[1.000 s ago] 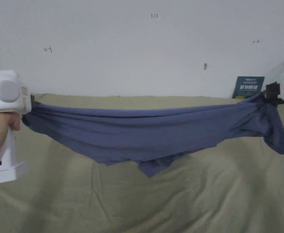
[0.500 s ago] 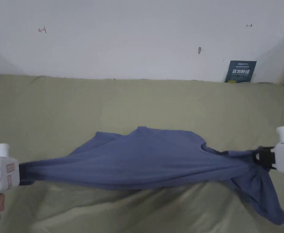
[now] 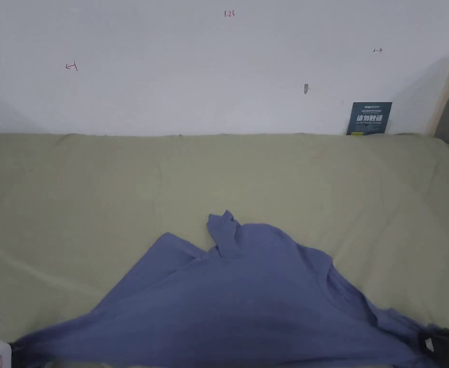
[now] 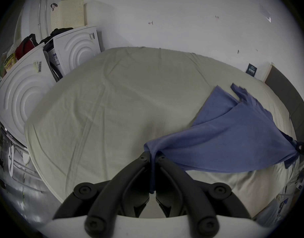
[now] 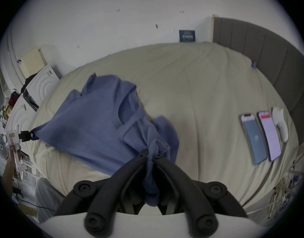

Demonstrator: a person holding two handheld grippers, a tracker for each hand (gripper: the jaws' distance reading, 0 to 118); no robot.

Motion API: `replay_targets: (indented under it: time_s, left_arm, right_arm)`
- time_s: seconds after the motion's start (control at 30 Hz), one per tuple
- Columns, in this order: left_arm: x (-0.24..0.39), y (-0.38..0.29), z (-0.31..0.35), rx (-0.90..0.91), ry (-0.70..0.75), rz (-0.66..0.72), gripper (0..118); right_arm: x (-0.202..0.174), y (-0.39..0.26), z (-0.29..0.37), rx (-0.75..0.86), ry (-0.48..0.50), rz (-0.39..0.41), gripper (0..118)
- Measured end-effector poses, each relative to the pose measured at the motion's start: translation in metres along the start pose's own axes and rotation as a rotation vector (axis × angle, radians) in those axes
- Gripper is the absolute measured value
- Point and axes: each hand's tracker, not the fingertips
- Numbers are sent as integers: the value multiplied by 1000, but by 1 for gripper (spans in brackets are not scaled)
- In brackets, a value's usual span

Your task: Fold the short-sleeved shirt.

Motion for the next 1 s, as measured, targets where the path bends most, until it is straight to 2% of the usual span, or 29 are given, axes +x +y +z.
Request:
replay_targets:
  time_s: [0.2,0.23,0.27,0.3,0.33,0.37,0.4,0.47,0.53,0.67,0.7,0.73,0.77,0.8,0.83,0.87,0.9,1.0]
  left_arm:
    - [-6,-18,-11,-14,-32,34,2]
    - [-7,-19,-11,-8,-45,48,11]
    - [-8,-19,-11,-6,-52,55,57]
    - [-7,-18,-10,-8,-45,55,107]
    - [-7,-18,-12,-27,-28,45,118]
    - [-10,-15,-5,-48,-23,84,112]
    - [-14,-11,4,17,-9,47,113]
    - [-15,-11,25,8,-37,33,113]
    - [-16,-7,52,53,-33,39,112]
    - [4,-28,92,132,-114,71,106]
    - [5,-33,97,144,-124,67,96]
    - [6,-40,104,150,-119,66,77]
    - [6,-46,107,148,-102,61,37]
    - [5,-53,110,151,-95,59,0]
    - [6,-60,110,172,-76,49,0]
    - [5,-63,110,153,-67,33,0]
    - [3,-68,108,117,-57,1,0]
    - [-24,-75,91,86,-90,70,0]
  right_arm:
    - [17,-20,-30,-49,-28,-47,4]
    - [16,-21,-31,-32,-43,-60,16]
    - [15,-20,-30,-30,-59,-71,61]
    - [15,-20,-29,-28,-88,-77,98]
    - [15,-20,-28,-25,-83,-77,118]
    - [8,-22,-20,-19,-100,-70,117]
    - [4,-21,-12,45,-122,-56,117]
    - [-5,-21,2,65,-152,-45,117]
    - [-16,-19,17,61,-133,-41,117]
    - [-58,-30,57,202,-104,4,110]
    - [-67,-34,62,217,-96,-3,95]
    - [-78,-40,66,221,-117,-5,70]
    - [-90,-47,71,216,-152,-10,17]
    - [-96,-53,73,219,-138,-15,0]
    - [-100,-59,79,266,-78,-20,0]
    - [-105,-63,80,223,-65,-26,0]
    - [-110,-68,81,227,-63,-26,0]
    - [-132,-80,86,269,-112,51,0]
